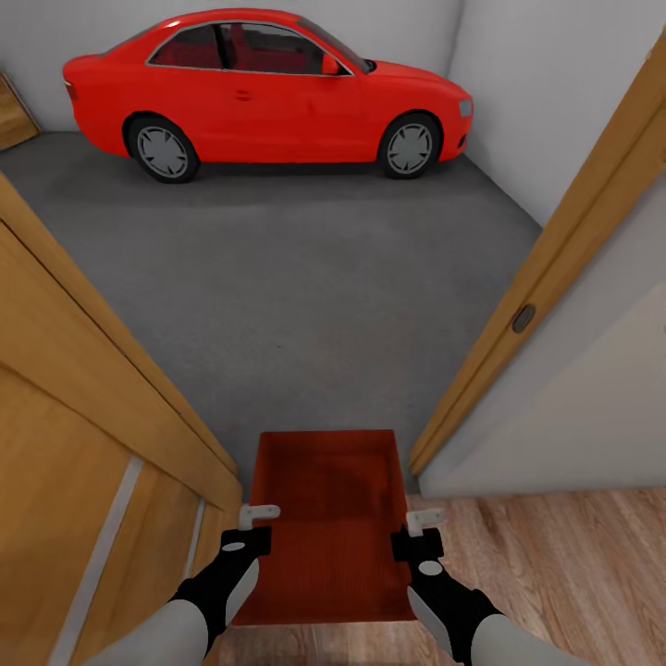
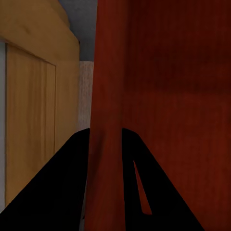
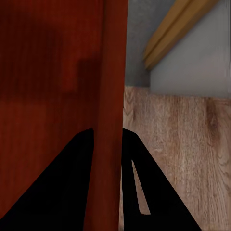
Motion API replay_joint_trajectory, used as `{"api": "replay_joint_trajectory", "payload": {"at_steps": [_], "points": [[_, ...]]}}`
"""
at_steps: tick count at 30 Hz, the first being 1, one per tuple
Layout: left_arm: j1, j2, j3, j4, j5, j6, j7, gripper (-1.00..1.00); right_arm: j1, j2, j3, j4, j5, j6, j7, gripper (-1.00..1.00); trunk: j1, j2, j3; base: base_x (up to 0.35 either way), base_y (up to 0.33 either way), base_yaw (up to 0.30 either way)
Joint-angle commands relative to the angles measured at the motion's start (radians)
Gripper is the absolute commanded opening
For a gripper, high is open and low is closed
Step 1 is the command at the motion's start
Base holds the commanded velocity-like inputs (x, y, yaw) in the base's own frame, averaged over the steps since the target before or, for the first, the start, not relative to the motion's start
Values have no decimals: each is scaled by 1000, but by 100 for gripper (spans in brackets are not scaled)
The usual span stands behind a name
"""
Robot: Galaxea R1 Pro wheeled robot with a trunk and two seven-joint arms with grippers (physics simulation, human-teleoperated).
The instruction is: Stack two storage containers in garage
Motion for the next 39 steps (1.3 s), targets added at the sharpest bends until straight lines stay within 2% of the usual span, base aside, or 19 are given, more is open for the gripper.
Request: {"api": "replay_joint_trajectory", "payload": {"at_steps": [1,7,22,23,27,30,32,39], "points": [[1,3,-8,-4,-19,6,10,-100,-2,-1,-18,3,-20,-8,-25,-100,0,-2,-1,0,-171,0],[1,2,-9,-4,-23,3,10,-100,-2,-1,-18,3,-20,-8,-25,-100,0,-2,-1,0,-132,0],[1,1,-10,-4,-24,3,10,-100,-2,-2,-18,3,-20,-8,-25,-100,0,-2,-1,0,-5,0],[6,-2,8,-7,1,0,6,-100,-1,-2,7,-7,-4,1,-2,-100,1,-2,-1,0,0,0],[13,-2,12,-23,1,0,6,-100,-3,-2,7,-8,1,5,-2,-100,1,-2,-1,0,0,0],[32,-1,12,-19,7,-1,7,-100,10,-4,5,-3,26,1,-3,-100,1,-2,-1,0,0,0],[44,0,12,-9,4,-1,8,-100,22,-5,10,7,9,0,-3,-100,1,-2,-1,0,0,0],[57,0,9,-2,9,-1,7,-100,62,-6,4,-5,12,2,-3,-100,1,-2,-1,0,0,0]]}}
